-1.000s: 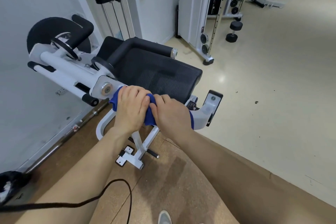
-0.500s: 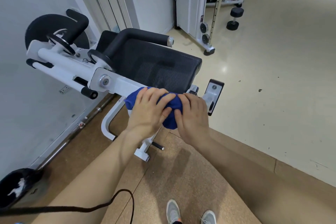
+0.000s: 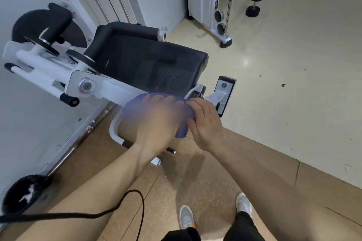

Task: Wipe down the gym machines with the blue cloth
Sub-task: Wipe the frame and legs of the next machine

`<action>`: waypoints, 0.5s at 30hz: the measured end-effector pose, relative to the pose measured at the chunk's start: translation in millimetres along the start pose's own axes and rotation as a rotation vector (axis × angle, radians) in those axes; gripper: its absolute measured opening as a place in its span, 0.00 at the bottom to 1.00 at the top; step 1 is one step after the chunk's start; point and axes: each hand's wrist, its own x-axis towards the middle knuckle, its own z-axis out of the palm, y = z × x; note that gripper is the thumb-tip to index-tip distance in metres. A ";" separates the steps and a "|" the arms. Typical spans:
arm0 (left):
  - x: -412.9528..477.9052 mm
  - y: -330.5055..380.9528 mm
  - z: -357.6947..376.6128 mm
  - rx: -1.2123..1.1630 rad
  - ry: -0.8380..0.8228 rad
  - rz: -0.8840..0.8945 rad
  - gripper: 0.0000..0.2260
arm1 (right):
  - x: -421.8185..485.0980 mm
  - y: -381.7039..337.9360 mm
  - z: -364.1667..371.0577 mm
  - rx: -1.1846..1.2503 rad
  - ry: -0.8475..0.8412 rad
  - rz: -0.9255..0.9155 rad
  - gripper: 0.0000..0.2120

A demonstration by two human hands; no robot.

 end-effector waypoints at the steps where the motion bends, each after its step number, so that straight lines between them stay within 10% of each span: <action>1: 1.9 8.1 0.4 0.017 -0.003 -0.010 0.12 | -1.0 8.1 0.3 0.027 0.010 0.000 0.18; 15: 69.2 128.3 28.2 0.214 -0.445 -0.083 0.16 | 8.1 137.6 -17.3 0.098 -0.485 0.034 0.29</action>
